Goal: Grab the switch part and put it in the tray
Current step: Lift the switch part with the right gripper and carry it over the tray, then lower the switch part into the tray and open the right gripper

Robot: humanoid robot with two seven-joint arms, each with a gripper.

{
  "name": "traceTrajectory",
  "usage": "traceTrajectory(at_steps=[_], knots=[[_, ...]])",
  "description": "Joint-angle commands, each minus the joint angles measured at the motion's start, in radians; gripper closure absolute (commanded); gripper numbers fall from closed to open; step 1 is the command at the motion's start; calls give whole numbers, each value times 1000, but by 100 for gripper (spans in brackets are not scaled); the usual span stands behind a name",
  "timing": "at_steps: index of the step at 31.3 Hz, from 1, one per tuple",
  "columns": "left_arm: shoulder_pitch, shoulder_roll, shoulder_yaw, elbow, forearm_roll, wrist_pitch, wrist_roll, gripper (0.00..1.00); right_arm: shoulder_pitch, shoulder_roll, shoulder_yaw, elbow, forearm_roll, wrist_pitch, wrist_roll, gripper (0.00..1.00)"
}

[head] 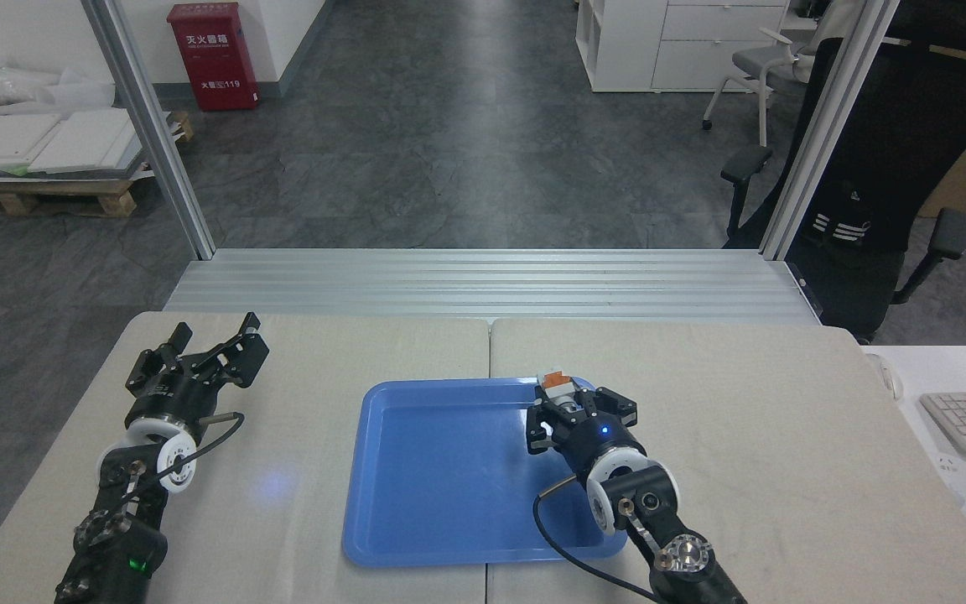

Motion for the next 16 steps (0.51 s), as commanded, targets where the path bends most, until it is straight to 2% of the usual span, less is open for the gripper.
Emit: traceTrajectory(at_steps=[1, 9, 12, 13, 14, 15, 16], knots=[[0, 0, 0, 0, 0, 1, 0, 0, 46, 39, 22, 24, 23, -9, 25, 100], [0, 0, 0, 0, 0, 1, 0, 0, 74, 62, 19, 35, 41, -6, 25, 100], [0, 0, 0, 0, 0, 1, 0, 0, 74, 79, 13, 36, 41, 4, 25, 92], [0, 0, 0, 0, 0, 1, 0, 0, 74, 90, 6, 36, 41, 7, 23, 79], [0, 0, 0, 0, 0, 1, 0, 0, 74, 96, 2, 36, 41, 10, 20, 57], [0, 0, 0, 0, 0, 1, 0, 0, 74, 98, -1, 36, 41, 20, 18, 30], [0, 0, 0, 0, 0, 1, 0, 0, 76, 98, -1, 36, 40, 30, 14, 8]])
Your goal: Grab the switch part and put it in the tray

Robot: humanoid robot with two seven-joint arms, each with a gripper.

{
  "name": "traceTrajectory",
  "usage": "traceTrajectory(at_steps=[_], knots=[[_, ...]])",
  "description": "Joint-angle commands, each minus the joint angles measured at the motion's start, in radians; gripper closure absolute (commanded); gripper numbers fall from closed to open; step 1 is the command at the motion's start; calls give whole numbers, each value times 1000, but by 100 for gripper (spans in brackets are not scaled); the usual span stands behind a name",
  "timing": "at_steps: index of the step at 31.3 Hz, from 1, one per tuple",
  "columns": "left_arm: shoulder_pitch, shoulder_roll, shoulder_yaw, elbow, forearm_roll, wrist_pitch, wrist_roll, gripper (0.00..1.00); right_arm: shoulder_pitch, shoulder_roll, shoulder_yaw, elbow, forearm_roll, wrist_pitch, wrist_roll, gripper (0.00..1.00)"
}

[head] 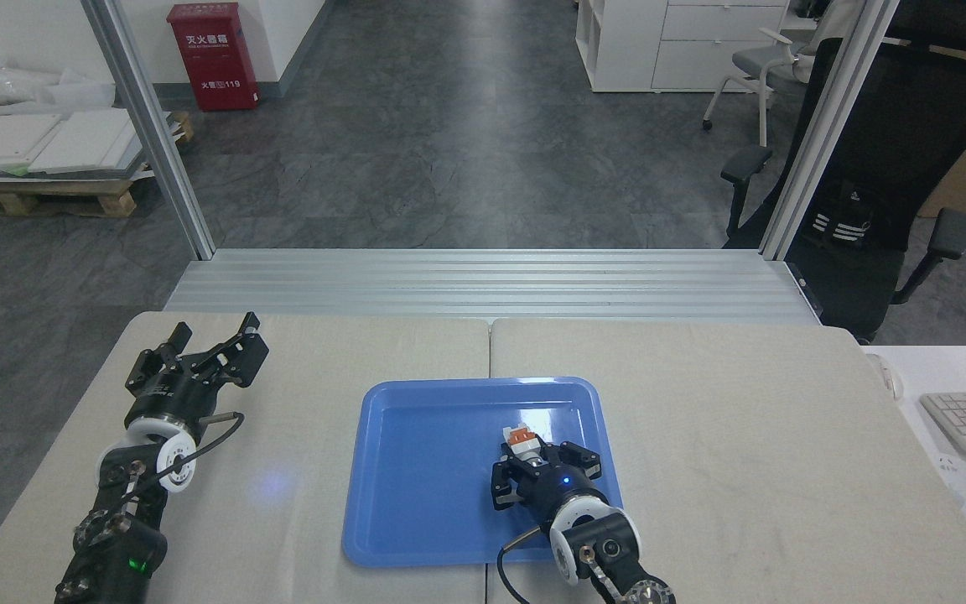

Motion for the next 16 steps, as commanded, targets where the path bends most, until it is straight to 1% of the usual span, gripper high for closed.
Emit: traceTrajectory(at_steps=[1, 3, 8, 10, 12, 14, 16], knots=[[0, 0, 0, 0, 0, 0, -1, 0, 2, 19, -12, 1, -5, 29, -14, 4], [0, 0, 0, 0, 0, 0, -1, 0, 1, 21, -25, 1, -12, 29, -16, 2], [0, 0, 0, 0, 0, 0, -1, 0, -14, 36, -88, 1, -18, 29, -37, 1], [0, 0, 0, 0, 0, 0, -1, 0, -42, 32, -128, 1, -22, 29, -61, 1], [0, 0, 0, 0, 0, 0, -1, 0, -92, 22, -168, -1, -24, 29, -110, 1], [0, 0, 0, 0, 0, 0, 1, 0, -122, -7, -196, -12, -25, 23, -175, 1], [0, 0, 0, 0, 0, 0, 1, 0, -137, -94, -220, -10, -33, -4, -238, 1]])
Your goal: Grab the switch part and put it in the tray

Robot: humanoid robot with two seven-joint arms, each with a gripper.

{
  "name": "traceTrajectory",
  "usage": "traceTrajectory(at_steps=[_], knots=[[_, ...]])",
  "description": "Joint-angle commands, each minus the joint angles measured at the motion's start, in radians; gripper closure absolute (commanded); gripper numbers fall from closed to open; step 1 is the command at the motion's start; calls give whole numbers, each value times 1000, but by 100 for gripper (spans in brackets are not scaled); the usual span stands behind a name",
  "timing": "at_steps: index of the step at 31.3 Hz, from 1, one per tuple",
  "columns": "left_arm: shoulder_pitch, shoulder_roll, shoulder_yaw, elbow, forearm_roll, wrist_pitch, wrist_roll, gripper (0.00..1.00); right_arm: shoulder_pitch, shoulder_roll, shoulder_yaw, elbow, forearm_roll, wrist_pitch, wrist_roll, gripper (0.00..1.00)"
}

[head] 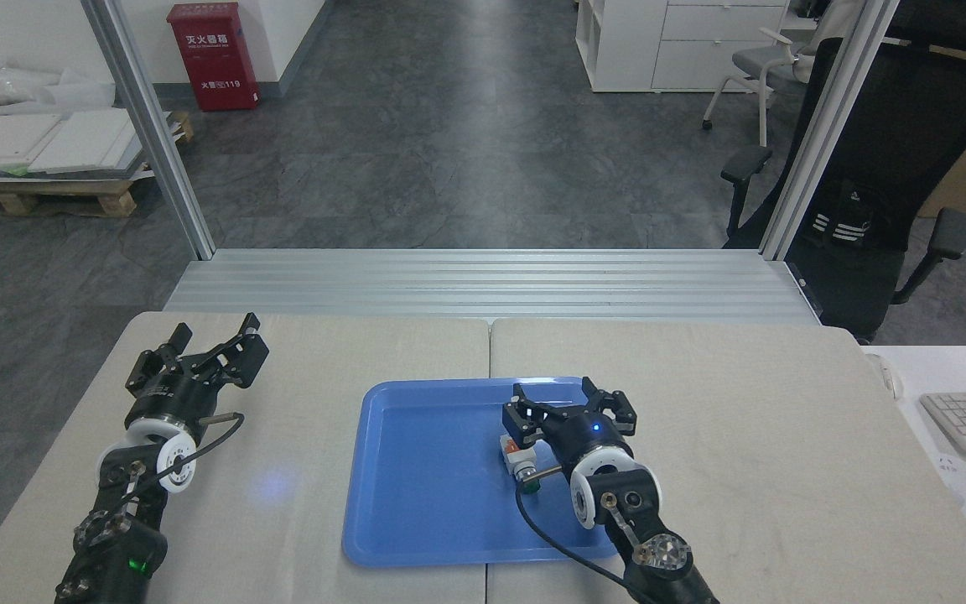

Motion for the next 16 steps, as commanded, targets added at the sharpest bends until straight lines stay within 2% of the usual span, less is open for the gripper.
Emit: traceTrajectory(at_steps=[1, 3, 9, 11, 16], knots=[[-1, 0, 0, 0, 0, 0, 0, 0, -57, -150, -73, -5, -18, -54, -146, 1], [-1, 0, 0, 0, 0, 0, 2, 0, -57, -234, -89, -5, -56, -132, -187, 1], [-1, 0, 0, 0, 0, 0, 2, 0, -11, -337, -224, 5, -261, -271, -212, 1], [-1, 0, 0, 0, 0, 0, 2, 0, 2, -352, -228, 5, -282, -282, -213, 1], [-1, 0, 0, 0, 0, 0, 0, 0, 16, -343, -223, 2, -277, -279, -210, 1]])
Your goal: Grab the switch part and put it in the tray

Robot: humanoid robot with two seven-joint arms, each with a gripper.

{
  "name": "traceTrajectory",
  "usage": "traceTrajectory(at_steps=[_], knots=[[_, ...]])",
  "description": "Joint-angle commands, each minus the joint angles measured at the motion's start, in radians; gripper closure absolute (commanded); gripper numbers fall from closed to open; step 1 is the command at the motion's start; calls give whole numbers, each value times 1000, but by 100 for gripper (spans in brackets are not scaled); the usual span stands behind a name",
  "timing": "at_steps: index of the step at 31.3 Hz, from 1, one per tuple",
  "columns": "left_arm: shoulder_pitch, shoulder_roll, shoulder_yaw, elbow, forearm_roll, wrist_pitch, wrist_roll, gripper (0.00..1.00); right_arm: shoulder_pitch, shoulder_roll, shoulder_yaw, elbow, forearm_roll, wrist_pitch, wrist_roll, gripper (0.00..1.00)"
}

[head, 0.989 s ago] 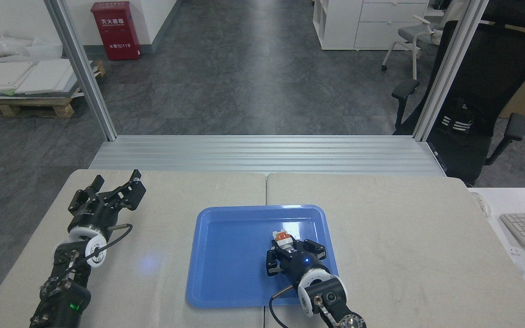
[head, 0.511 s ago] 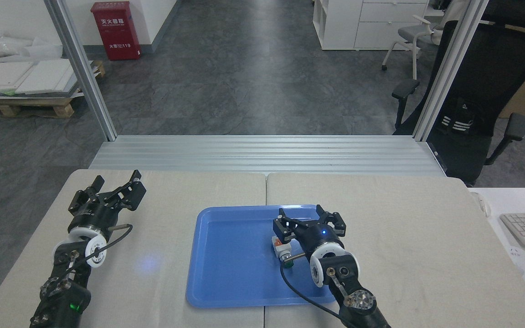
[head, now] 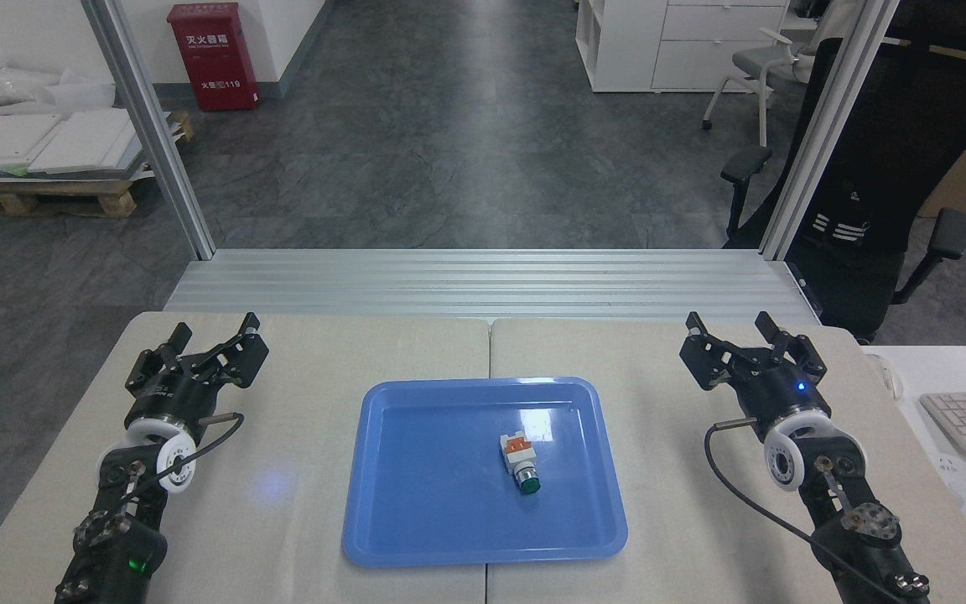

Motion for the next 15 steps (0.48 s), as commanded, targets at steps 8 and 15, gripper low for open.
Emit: traceTrajectory(at_steps=[8, 15], knots=[[-2, 0, 0, 0, 0, 0, -1, 0, 9, -8, -1, -2, -16, 18, 36, 1], [-2, 0, 0, 0, 0, 0, -1, 0, 14, -13, -12, -39, -22, -18, 11, 1]])
